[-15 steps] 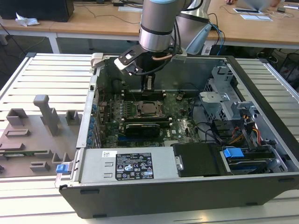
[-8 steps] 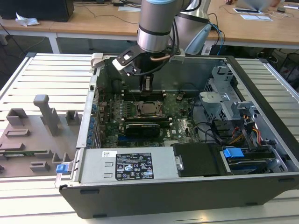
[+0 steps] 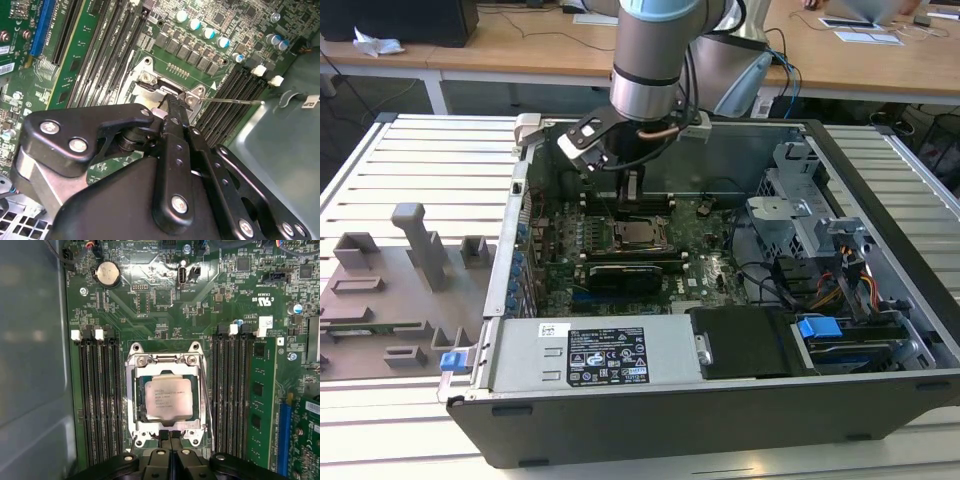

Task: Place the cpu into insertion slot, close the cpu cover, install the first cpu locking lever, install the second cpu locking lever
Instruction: 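Close the cpu cover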

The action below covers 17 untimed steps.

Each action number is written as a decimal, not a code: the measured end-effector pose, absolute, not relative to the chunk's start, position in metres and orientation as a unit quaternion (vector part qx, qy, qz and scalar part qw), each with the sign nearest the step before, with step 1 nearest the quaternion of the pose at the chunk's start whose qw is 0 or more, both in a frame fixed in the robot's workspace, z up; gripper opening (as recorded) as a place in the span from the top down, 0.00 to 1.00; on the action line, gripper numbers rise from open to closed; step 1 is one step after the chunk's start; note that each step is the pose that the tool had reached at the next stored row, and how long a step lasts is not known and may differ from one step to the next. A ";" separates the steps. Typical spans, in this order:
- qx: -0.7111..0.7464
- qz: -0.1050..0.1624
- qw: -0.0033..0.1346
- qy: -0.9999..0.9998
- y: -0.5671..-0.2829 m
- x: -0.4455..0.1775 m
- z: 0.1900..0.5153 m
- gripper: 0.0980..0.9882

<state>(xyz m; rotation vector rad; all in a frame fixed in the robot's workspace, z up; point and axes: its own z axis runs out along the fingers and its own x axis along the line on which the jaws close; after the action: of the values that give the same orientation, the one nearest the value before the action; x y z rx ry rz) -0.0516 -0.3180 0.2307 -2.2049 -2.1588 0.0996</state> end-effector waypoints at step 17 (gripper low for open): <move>-0.714 0.032 0.027 -0.699 -0.319 -0.056 0.214 0.99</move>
<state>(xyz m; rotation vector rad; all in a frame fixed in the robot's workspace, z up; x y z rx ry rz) -0.0564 -0.3188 0.2141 -2.2049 -2.1588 0.0996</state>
